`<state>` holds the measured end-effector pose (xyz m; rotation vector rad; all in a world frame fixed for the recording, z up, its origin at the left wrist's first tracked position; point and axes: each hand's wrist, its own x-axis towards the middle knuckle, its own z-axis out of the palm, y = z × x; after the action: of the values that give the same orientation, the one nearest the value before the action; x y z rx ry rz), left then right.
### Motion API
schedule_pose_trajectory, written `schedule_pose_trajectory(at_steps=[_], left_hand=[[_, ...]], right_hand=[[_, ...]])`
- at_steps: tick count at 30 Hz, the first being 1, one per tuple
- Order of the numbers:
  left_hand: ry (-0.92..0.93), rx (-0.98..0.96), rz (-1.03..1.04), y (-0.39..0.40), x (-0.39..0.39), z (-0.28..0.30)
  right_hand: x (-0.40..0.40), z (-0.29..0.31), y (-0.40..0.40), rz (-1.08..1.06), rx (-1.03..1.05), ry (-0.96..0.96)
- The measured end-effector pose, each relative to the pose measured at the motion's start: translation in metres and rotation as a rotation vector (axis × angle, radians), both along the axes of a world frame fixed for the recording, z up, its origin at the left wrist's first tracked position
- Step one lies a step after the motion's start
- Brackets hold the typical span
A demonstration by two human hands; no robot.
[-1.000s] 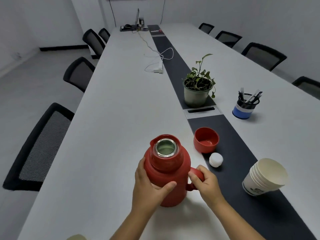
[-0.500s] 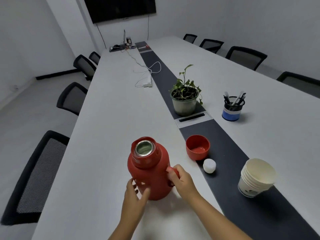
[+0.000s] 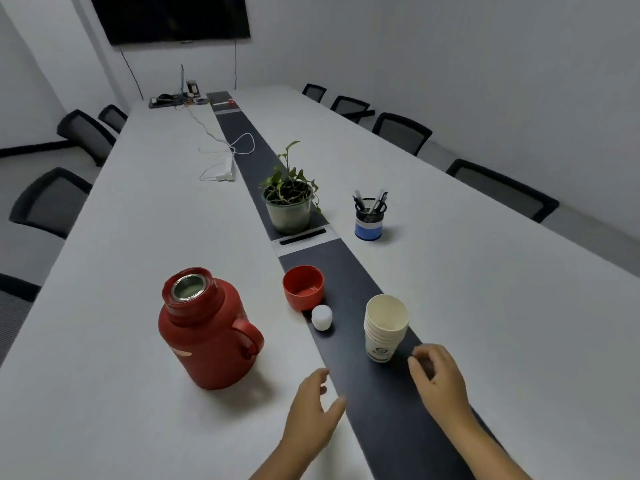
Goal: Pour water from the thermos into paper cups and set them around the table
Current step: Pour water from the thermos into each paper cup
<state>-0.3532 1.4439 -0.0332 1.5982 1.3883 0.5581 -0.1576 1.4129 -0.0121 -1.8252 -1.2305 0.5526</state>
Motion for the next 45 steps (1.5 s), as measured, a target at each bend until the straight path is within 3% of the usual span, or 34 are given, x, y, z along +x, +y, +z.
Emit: schedule_pose_trajectory(at_steps=[3, 5, 9, 12, 17, 21, 25, 31, 39, 45], left_hand=[[0.001, -0.095, -0.085, 0.01, 0.038, -0.007], [-0.013, -0.108, -0.033, 0.025, 0.062, -0.008], [-0.08, -0.072, 0.089, 0.057, 0.098, -0.008], [-0.175, 0.002, 0.029, 0.072, 0.118, -0.013], [-0.25, -0.048, 0.08, 0.077, 0.134, -0.026], [-0.198, 0.019, 0.083, 0.081, 0.139, -0.03], [-0.125, 0.049, 0.01, 0.079, 0.144, -0.028], [-0.244, -0.055, -0.003, 0.073, 0.161, -0.029], [-0.099, -0.012, -0.117, 0.063, 0.164, -0.016], [0.019, 0.024, -0.14, 0.048, 0.16, -0.003]], right_hand=[[0.04, -0.005, 0.019, 0.02, -0.114, -0.124], [0.059, -0.007, 0.038, 0.111, -0.157, -0.151], [0.082, -0.02, 0.072, 0.341, -0.235, -0.275], [0.095, -0.027, 0.087, 0.432, -0.193, -0.337], [0.107, -0.029, 0.101, 0.527, -0.125, -0.185], [0.117, -0.025, 0.103, 0.642, -0.087, -0.045], [0.131, -0.024, 0.096, 0.593, 0.006, 0.077], [0.138, -0.024, 0.089, 0.559, -0.082, 0.188], [0.147, -0.032, 0.068, 0.449, -0.111, 0.328], [0.147, -0.03, 0.054, 0.45, 0.293, -0.043]])
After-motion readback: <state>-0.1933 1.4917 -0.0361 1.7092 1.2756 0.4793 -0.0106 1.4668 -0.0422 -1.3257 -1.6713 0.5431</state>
